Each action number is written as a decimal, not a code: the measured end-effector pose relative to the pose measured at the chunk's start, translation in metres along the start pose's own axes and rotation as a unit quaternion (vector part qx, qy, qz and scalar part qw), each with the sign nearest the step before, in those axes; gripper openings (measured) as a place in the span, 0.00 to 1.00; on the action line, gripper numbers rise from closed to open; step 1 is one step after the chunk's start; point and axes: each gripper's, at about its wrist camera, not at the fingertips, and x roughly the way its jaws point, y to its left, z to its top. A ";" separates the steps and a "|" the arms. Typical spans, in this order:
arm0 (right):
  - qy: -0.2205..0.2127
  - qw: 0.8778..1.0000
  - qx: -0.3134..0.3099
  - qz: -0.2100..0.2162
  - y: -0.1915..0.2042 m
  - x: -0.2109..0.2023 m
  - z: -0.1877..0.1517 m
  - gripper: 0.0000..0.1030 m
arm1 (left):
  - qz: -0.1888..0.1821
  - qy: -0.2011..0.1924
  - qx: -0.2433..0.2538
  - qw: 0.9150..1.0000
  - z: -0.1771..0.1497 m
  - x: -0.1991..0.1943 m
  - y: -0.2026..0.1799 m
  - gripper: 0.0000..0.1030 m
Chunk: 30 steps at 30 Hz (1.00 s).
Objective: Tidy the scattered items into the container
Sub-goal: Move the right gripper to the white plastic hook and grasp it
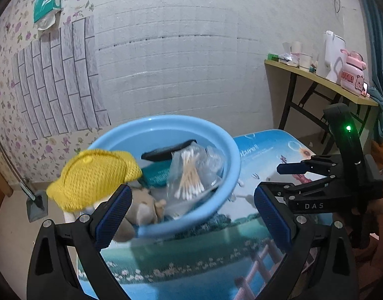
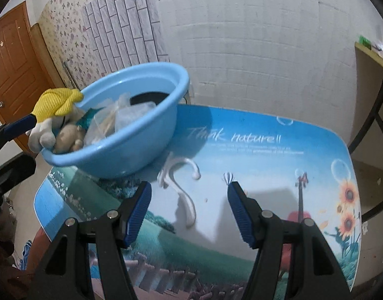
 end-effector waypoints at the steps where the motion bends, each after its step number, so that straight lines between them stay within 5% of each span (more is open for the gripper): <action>1: 0.001 1.000 -0.001 -0.001 0.000 0.000 -0.005 0.61 | -0.002 0.002 -0.003 1.000 -0.003 0.000 0.000 0.95; 30: 0.040 0.999 -0.030 -0.018 0.018 0.049 0.009 0.61 | -0.033 0.018 -0.047 0.998 -0.035 0.000 0.032 0.95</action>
